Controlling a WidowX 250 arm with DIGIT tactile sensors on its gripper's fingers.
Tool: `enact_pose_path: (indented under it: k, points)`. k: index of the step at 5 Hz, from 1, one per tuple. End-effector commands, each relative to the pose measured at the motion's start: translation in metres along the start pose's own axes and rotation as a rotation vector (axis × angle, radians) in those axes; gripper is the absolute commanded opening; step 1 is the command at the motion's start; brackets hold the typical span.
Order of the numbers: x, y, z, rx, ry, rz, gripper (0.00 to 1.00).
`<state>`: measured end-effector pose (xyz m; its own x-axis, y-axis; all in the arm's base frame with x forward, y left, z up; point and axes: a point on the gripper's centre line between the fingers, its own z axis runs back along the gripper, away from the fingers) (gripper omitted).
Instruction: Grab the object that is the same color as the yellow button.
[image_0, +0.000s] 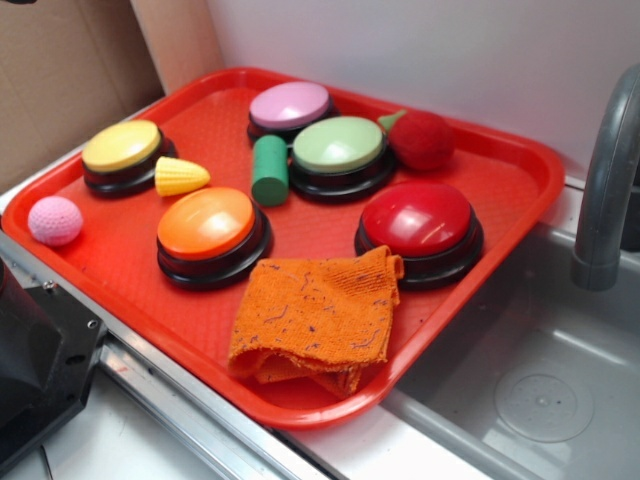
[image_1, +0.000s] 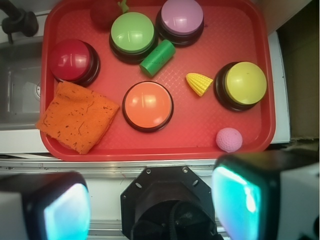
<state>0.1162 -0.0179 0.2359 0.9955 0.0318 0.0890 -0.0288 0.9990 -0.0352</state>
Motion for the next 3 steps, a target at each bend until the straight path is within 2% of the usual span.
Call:
enact_pose_path:
  k: [1,2,3]
  points:
    - [0.000,0.000,0.000,0.000,0.000,0.000,1.00]
    - [0.011,0.019,-0.006,-0.013,-0.036,-0.128,1.00]
    - [0.025,0.036,-0.019,-0.014,-0.025,-0.251,1.00]
